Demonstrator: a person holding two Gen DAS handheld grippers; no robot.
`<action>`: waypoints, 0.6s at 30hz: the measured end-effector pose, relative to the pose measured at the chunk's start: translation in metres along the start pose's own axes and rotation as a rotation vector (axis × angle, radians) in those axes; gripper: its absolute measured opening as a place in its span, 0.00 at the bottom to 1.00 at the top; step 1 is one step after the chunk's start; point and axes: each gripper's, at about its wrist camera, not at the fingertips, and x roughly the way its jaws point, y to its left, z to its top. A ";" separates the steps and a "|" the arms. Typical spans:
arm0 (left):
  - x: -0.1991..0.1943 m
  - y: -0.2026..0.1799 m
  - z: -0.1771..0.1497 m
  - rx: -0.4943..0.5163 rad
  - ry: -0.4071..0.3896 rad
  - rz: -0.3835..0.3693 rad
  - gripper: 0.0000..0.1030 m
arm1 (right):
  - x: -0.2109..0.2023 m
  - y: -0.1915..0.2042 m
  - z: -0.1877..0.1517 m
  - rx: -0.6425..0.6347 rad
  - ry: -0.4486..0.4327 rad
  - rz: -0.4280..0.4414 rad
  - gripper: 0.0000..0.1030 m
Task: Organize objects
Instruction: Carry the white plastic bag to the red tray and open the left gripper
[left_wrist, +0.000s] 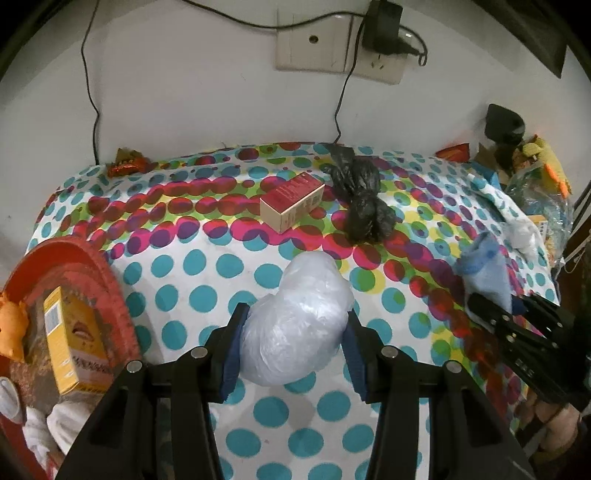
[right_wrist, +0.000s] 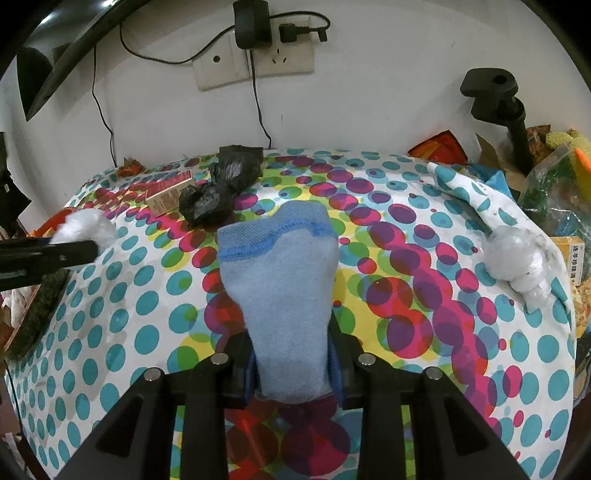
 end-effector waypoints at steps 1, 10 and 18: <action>-0.002 0.000 -0.001 0.002 -0.003 0.007 0.43 | 0.000 0.001 0.000 -0.001 0.000 -0.001 0.31; -0.034 0.020 -0.013 -0.015 -0.019 0.009 0.43 | -0.001 0.001 0.000 -0.001 0.000 0.002 0.31; -0.062 0.044 -0.019 -0.036 -0.045 0.035 0.43 | -0.001 0.001 0.000 -0.005 0.003 0.001 0.31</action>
